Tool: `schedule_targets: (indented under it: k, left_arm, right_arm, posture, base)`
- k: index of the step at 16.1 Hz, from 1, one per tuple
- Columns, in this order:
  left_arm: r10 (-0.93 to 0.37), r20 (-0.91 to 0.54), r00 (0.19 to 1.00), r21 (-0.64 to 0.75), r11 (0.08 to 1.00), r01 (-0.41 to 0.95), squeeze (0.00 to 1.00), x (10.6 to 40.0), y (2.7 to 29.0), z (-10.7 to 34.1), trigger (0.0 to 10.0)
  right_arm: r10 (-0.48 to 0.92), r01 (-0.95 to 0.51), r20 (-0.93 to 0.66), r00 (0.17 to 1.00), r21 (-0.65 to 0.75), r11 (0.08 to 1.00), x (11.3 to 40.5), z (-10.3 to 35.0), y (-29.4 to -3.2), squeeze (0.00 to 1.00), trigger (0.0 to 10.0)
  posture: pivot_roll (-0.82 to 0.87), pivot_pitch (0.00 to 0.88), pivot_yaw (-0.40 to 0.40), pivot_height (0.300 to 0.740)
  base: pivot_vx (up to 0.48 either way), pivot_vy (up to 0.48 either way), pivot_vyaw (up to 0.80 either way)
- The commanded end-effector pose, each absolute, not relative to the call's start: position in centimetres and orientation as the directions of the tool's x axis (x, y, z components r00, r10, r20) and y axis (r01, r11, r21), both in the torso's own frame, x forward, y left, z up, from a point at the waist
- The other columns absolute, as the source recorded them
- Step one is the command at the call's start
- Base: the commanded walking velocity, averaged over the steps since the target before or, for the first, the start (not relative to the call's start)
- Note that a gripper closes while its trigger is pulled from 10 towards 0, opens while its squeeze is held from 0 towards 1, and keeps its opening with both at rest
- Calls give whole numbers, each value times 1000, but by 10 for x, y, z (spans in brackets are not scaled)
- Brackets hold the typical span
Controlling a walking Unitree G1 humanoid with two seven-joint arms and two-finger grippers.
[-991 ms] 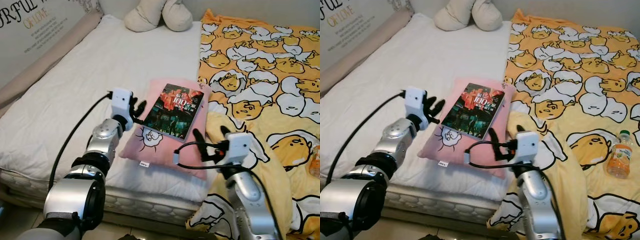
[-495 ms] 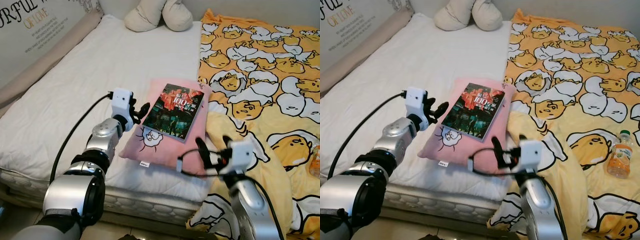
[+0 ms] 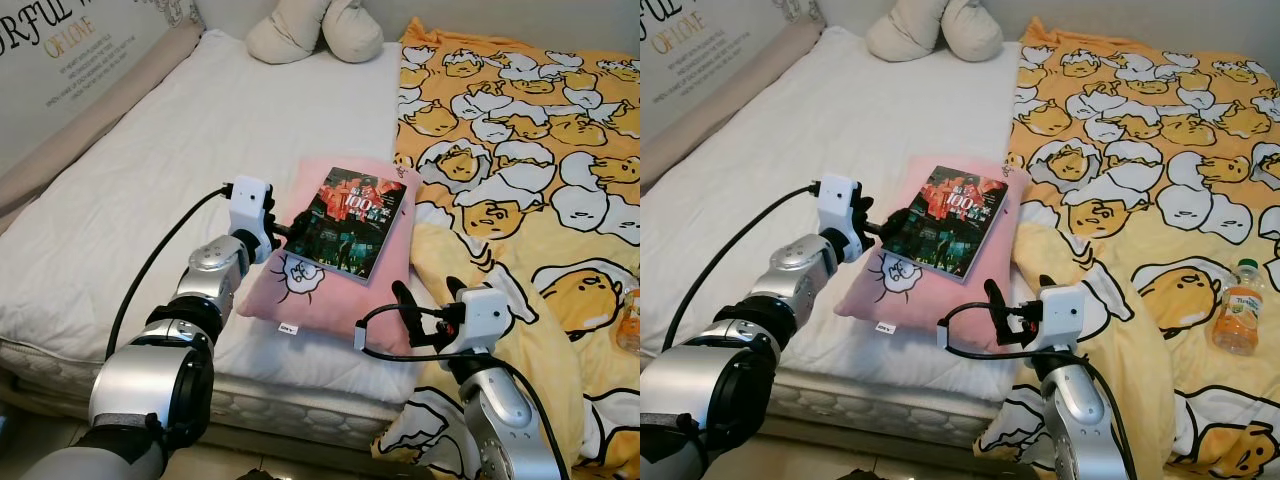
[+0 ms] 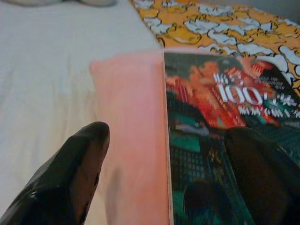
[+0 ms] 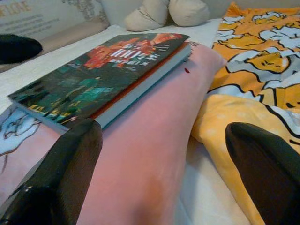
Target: Clean up the room
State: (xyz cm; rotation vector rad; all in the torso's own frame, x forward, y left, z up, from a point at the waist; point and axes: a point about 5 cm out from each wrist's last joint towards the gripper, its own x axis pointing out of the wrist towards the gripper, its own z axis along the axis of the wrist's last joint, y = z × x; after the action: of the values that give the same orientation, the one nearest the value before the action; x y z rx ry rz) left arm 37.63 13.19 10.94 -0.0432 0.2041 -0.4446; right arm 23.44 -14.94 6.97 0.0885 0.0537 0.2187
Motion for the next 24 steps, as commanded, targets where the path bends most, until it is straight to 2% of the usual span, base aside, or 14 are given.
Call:
schedule_targets:
  k: [1, 7, 10, 11, 13, 15, 18, 22, 23, 24]
  left_arm:
    - [-430, -211, 878, -108, 903, 416, 1000, 375, 132, 105, 10000]
    - [-473, -208, 856, -181, 879, 441, 1000, 373, 124, 103, 10000]
    - [-468, -263, 844, -153, 884, 442, 1000, 369, 118, 94, 10000]
    - [-450, -288, 845, -125, 893, 433, 0, 368, 118, 90, 10000]
    - [-380, -319, 868, -115, 925, 362, 0, 365, 121, 82, 10000]
    - [-379, -325, 867, -121, 925, 359, 0, 364, 120, 80, 10000]
    - [-433, -317, 844, -193, 900, 390, 0, 361, 111, 77, 10000]
    - [-590, -324, 739, -334, 803, 494, 0, 349, 88, 67, 10000]
    - [-607, -332, 722, -343, 790, 508, 0, 347, 85, 65, 9373]
    - [-652, -350, 673, -370, 756, 540, 0, 341, 79, 59, 4196]
  right_arm:
    - [243, -240, -45, 969, 79, 968, 233, 72, -146, 0, 10000]
    - [248, -244, -52, 967, 71, 967, 229, 73, -149, 0, 10000]
    - [251, -247, -60, 966, 71, 967, 228, 72, -149, 0, 10000]
    - [253, -248, -64, 965, 72, 966, 228, 72, -148, 0, 10000]
    - [257, -252, -69, 964, 74, 965, 228, 71, -146, 0, 10000]
    - [258, -252, -73, 963, 73, 965, 228, 71, -146, 0, 10000]
    - [257, -252, -85, 963, 72, 965, 227, 69, -146, 0, 10000]
    - [261, -255, -99, 960, 70, 964, 227, 67, -146, 0, 10000]
    - [261, -255, -101, 960, 70, 964, 227, 66, -146, 0, 10000]
    - [262, -256, -104, 959, 69, 964, 227, 66, -146, 0, 10000]
  posture:
    - [-166, 0, 71, 740]
    - [-181, 0, 64, 740]
    - [-180, 0, 62, 740]
    - [-181, 0, 63, 740]
    - [-185, 0, 70, 740]
    - [-186, 0, 71, 740]
    - [-187, 0, 73, 740]
    - [-186, 0, 74, 740]
    - [-187, 0, 75, 740]
    - [-188, 0, 76, 740]
  base:
    - [0, 0, 0]
    - [0, 0, 0]
    - [0, 0, 0]
    - [0, 0, 0]
    - [0, 0, 0]
    - [0, 0, 0]
    - [0, 0, 0]
    - [0, 0, 0]
    - [0, 0, 0]
    - [0, 0, 0]
